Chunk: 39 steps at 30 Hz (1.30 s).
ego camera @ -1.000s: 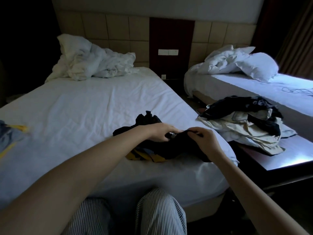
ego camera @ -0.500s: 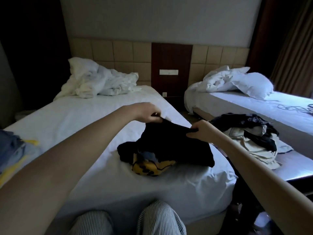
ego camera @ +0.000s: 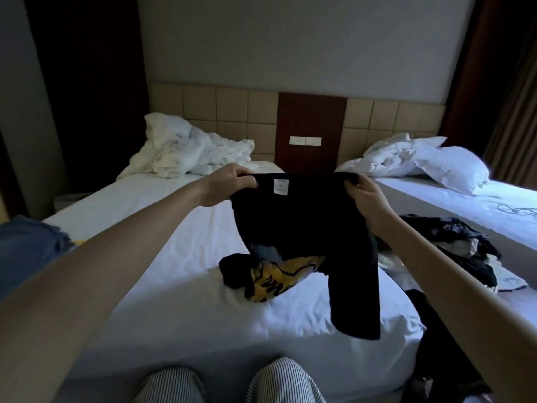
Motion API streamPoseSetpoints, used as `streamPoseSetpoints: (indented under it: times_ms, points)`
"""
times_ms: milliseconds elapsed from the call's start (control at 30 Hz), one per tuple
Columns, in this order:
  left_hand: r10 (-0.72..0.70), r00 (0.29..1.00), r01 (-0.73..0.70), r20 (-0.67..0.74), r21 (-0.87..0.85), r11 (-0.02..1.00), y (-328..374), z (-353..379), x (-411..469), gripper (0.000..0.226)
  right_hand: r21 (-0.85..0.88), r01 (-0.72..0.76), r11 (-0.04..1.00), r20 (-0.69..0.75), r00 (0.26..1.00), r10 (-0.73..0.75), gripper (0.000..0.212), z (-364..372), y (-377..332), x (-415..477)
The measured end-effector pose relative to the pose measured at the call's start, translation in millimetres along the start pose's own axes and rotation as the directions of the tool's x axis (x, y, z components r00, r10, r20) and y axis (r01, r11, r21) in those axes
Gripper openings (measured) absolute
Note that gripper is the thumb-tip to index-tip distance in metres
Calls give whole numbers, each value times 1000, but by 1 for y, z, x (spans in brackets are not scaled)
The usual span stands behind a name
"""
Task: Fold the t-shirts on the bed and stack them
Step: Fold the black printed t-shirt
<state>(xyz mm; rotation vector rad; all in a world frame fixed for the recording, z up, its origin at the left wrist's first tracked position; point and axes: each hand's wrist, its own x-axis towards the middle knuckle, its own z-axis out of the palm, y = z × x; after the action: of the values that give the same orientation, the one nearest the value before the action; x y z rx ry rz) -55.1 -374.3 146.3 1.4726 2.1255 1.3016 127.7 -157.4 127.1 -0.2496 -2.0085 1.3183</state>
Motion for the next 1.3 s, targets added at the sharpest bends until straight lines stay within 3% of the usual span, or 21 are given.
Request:
streamPoseSetpoints:
  times_ms: [167,233,300,367,433,500,533,600,667,733,800,867,900,933,1000,1033,1100,1133,1200,1267,1300]
  points:
    - [-64,995,21,80,454,891,13,-35,-10,47,-147,97,984,16,995,-96,22,4,-17,16]
    - [-154,982,65,113,559,827,12,-49,-14,32,-173,130,976,38,991,-125,22,4,-21,22]
    - [-206,977,139,51,578,804,6,-62,-19,21,-251,154,956,165,980,-115,19,2,-26,26]
    - [-170,984,179,-63,458,871,-2,-74,-24,19,-452,213,866,355,934,-44,34,-1,-31,28]
    - [-97,977,134,-192,192,972,-11,-83,-31,8,-680,324,658,459,888,38,47,-2,-30,37]
    - [-57,965,36,-254,-84,996,-15,-89,-37,26,-808,315,498,434,890,142,32,2,-27,46]
    - [-64,966,21,-251,-172,985,-17,-89,-39,34,-829,255,497,389,902,187,25,4,-28,48]
    - [-68,966,30,-251,-150,988,-20,-89,-38,39,-746,176,642,366,914,174,27,9,-28,55]
    - [-50,947,106,-317,160,982,-22,-92,-35,42,-591,106,799,341,931,129,18,15,-28,56]
    - [-105,952,215,-288,384,898,-18,-96,-39,48,-439,-8,898,340,924,174,11,22,-27,56]
    - [-289,949,310,-128,553,773,-15,-97,-46,39,-253,-106,962,397,895,203,17,27,-25,59]
    - [-438,898,313,-26,738,598,-19,-94,-53,27,-194,-83,978,446,880,163,14,34,-31,59]
    - [-450,892,308,-35,776,551,-25,-95,-56,32,-271,5,963,472,872,128,15,37,-34,60]
    - [-411,908,321,-83,769,553,-31,-96,-60,43,-385,130,914,517,850,97,22,40,-38,59]
    - [-260,941,339,-217,613,714,-34,-105,-67,69,-611,401,683,605,792,76,37,45,-39,61]
    - [-226,940,326,-256,480,814,-29,-106,-70,61,-701,464,541,597,798,89,37,48,-38,64]
    - [-164,929,238,-332,198,951,-20,-106,-73,14,-837,408,365,463,883,76,29,52,-39,68]
    - [-122,917,165,-379,83,983,-14,-105,-74,14,-846,370,384,416,909,39,26,54,-41,71]
    - [-60,890,47,-453,-40,998,-9,-107,-76,19,-739,329,588,390,920,-25,24,57,-44,78]
    - [-47,899,88,-436,74,993,-5,-115,-80,11,-550,263,792,358,932,-61,27,57,-50,83]
    - [-80,935,149,-346,177,973,-4,-121,-83,20,-453,219,865,360,932,-47,27,56,-52,83]
